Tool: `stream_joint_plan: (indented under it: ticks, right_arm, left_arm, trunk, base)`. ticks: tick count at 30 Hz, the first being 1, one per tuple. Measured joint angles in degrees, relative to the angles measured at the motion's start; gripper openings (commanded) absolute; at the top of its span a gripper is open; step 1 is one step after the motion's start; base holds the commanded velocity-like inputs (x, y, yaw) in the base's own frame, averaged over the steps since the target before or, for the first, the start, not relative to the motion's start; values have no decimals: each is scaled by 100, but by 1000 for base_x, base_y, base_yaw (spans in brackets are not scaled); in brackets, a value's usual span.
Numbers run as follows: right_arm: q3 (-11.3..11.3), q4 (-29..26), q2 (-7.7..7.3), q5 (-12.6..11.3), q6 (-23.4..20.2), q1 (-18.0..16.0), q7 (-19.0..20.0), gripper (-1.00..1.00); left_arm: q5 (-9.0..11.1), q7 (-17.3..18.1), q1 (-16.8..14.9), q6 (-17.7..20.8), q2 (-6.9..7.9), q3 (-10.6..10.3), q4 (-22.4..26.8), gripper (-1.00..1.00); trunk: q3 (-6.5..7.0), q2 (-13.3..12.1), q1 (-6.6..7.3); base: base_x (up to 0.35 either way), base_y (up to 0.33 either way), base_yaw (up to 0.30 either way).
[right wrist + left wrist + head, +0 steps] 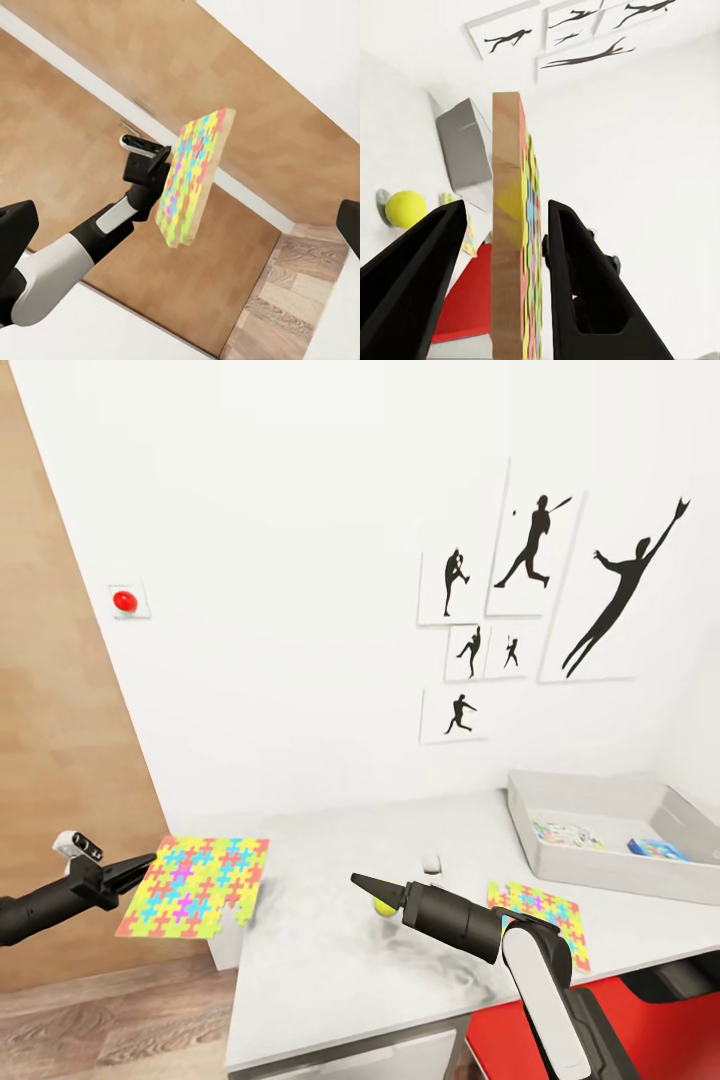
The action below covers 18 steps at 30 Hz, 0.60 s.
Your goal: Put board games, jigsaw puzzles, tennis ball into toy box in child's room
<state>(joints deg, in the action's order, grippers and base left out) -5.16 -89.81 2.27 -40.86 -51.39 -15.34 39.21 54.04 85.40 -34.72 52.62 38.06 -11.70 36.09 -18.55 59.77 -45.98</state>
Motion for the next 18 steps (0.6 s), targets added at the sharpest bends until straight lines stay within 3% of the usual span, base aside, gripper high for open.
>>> stream_joint_plan:
  ticks: [12, 18]
  right_arm:
    - [2, -6, 7, 7, 18, 0, -93, 100]
    - [-30, -2, 14, -19, -29, 0, -733, 100]
  left_arm:
    - [-2, -7, 0, 0, -1, -33, 0, -100]
    - [-2, -9, 0, 0, -4, -33, 0, -100]
  trunk:
    - [216, -482, 264]
    - [324, -723, 395]
  base:
    - [0, 0, 0]
    - [-25, 0, 0]
